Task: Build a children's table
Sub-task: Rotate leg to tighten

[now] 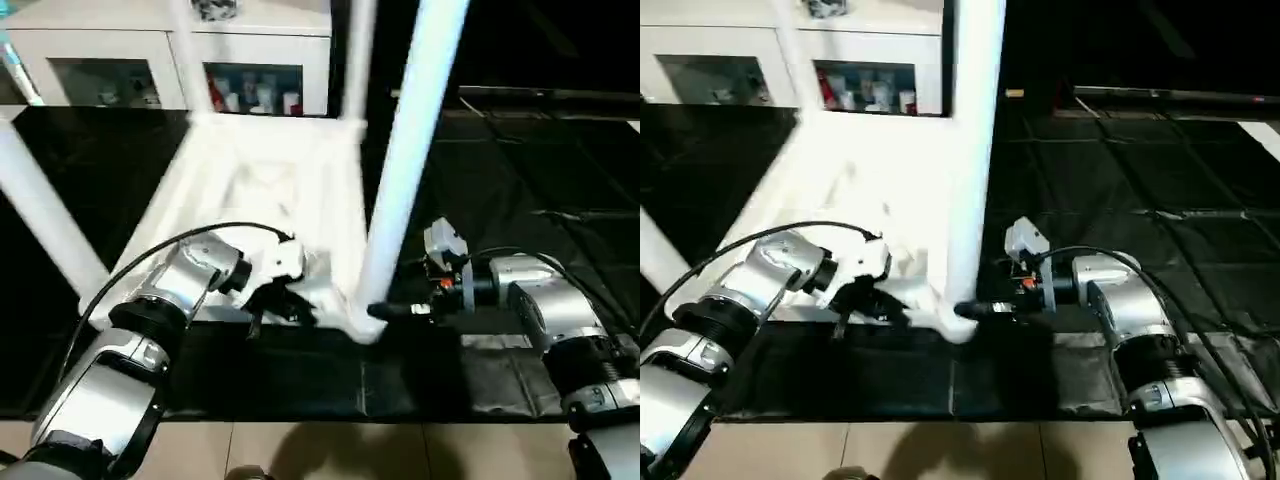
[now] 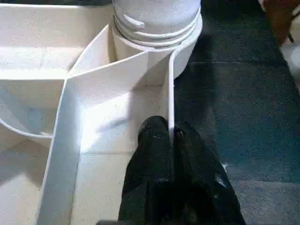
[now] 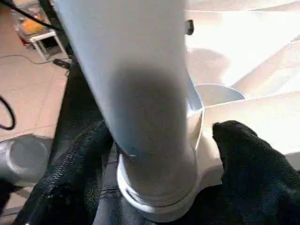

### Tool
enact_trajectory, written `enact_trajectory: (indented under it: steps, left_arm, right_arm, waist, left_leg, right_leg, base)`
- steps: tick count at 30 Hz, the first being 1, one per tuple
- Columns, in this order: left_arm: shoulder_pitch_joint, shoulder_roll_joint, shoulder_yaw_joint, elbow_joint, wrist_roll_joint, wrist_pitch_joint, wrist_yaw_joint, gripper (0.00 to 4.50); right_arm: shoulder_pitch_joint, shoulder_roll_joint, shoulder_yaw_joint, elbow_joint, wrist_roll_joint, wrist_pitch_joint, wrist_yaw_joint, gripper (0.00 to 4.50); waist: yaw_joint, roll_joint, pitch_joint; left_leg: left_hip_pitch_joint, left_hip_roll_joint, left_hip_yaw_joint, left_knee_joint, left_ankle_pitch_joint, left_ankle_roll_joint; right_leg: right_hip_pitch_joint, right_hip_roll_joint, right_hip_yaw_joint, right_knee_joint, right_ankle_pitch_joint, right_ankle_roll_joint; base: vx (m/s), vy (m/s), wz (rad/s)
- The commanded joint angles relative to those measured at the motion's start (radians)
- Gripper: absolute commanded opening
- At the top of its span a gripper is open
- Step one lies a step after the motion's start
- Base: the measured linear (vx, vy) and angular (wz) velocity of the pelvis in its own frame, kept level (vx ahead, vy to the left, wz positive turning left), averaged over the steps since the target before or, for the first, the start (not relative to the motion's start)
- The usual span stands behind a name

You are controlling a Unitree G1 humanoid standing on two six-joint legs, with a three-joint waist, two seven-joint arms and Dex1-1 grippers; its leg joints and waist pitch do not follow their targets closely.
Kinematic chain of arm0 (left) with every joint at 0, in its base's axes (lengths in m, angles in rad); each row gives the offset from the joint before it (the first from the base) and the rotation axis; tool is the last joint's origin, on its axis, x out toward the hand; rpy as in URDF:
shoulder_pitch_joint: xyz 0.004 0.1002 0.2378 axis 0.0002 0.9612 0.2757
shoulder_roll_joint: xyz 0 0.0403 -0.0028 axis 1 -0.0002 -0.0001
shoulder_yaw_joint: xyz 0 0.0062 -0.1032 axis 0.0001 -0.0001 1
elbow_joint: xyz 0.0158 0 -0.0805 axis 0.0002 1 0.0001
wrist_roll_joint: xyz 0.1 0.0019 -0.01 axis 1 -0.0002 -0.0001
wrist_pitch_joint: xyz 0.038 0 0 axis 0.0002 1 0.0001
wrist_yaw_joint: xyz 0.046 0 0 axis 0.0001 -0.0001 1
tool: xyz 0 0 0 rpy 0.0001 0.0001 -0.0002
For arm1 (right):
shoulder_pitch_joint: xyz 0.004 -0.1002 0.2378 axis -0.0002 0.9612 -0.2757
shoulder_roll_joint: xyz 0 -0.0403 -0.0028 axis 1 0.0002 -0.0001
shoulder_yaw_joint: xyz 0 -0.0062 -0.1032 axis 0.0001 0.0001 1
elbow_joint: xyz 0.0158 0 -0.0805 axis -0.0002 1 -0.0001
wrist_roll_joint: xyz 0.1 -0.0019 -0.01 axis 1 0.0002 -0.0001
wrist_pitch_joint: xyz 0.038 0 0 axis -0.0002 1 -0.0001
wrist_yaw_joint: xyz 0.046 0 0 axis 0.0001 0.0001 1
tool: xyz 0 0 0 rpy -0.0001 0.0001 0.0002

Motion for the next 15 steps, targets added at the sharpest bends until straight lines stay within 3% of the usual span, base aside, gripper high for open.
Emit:
enact_trajectory:
  steps: [1,3,5,15]
  left_arm:
    - [-0.02,-0.003,-0.024,-0.038,0.009,-0.03,-0.05,0.0]
    - [-0.021,-0.005,-0.022,-0.03,0.01,-0.036,-0.047,0.0]
    - [-0.022,-0.006,-0.022,-0.028,0.011,-0.038,-0.045,0.0]
    - [-0.027,-0.007,-0.024,-0.007,0.017,-0.043,-0.033,0.0]
  right_arm:
    - [-0.021,-0.009,0.006,0.006,0.01,0.0,0.032,3.35]
    - [-0.023,-0.009,0.013,0.006,0.015,0.01,0.053,3.04]
    - [-0.023,-0.009,0.015,0.005,0.016,0.012,0.057,3.04]
    - [-0.017,-0.002,0.022,0.009,0.03,0.028,0.099,2.2]
  waist:
    - [-0.007,-0.005,-0.077]
    - [-0.009,-0.007,-0.077]
    - [-0.009,-0.007,-0.077]
    - [-0.01,-0.007,-0.078]
  left_leg:
    - [0.003,0.032,-0.002,-0.06,-0.113,0.072]
    - [0.003,0.031,-0.002,-0.059,-0.103,0.076]
    - [0.002,0.031,-0.002,-0.059,-0.1,0.077]
    - [0.004,0.031,-0.001,-0.058,-0.098,0.078]
  right_leg:
    - [0.067,-0.076,0.056,-0.06,-0.132,-0.229]
    - [0.067,-0.075,0.055,-0.058,-0.115,-0.229]
    - [0.068,-0.075,0.055,-0.058,-0.114,-0.229]
    - [0.066,-0.074,0.055,-0.059,-0.12,-0.23]
  base:
    - [0.0,0.0,0.0]
    - [0.0,0.0,0.0]
    - [0.0,0.0,0.0]
    - [0.0,0.0,0.0]
